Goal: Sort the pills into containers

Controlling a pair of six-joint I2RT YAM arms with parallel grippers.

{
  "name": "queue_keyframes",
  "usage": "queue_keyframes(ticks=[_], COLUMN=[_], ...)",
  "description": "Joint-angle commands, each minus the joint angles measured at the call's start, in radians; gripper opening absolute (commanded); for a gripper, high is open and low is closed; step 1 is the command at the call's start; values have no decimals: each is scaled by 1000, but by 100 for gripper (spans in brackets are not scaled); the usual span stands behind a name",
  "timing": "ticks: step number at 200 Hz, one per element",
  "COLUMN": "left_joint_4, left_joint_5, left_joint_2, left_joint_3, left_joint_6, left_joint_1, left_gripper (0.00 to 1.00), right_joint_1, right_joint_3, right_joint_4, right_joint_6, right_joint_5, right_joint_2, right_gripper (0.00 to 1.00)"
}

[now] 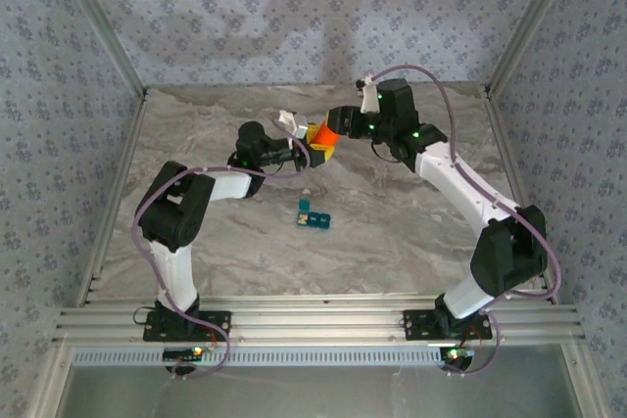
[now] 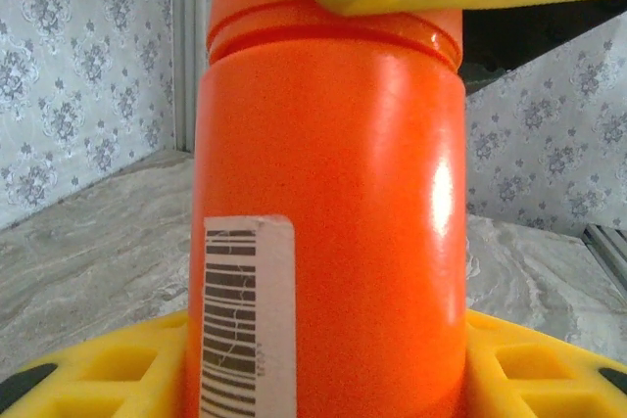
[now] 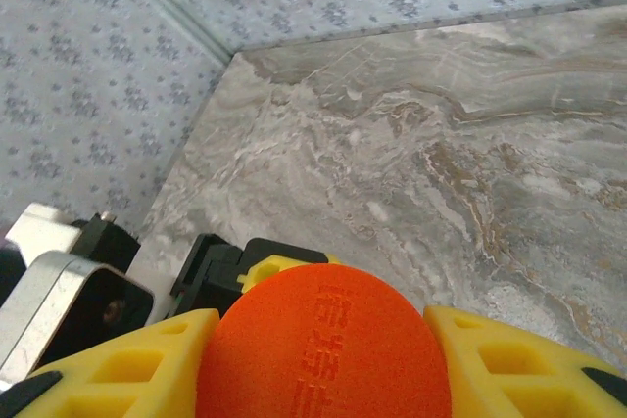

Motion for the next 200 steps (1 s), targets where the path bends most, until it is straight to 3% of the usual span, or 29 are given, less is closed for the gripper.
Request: queue_keyframes(ticks=[1,19,52,75,116,157,200], left_joint_4=[124,125,125,126,143,147,148], left_joint_5=[-5,-8,-14,-16,-16,-8,-5], left_joint_2=[-27,-29,-32,-32,-23,-23,-22], left_joint_3=[26,21,14,10,9,9,12], left_joint_6=[1,2,-1,-4,-16,-23,-25], left_joint_1=[-13,-9,0,5,9,13,14], left_gripper=[0,0,0,0,0,0,0], right_joint_1=[43,29,-14,-47,-105,-153,-136], right_joint_3=[-27,4,40,31,12,60,145], right_joint_4=[-44,-59,-70,-67,-33,-37,-94], right_joint_6=[69,58,20,-48,-232,-345,-381], right_joint_5=[55,32,-21,-54,-194,-351,-385], right_joint_2=[8,8,-33,-96,-150,-84,10], right_gripper=[43,50,81,88,89,86,84])
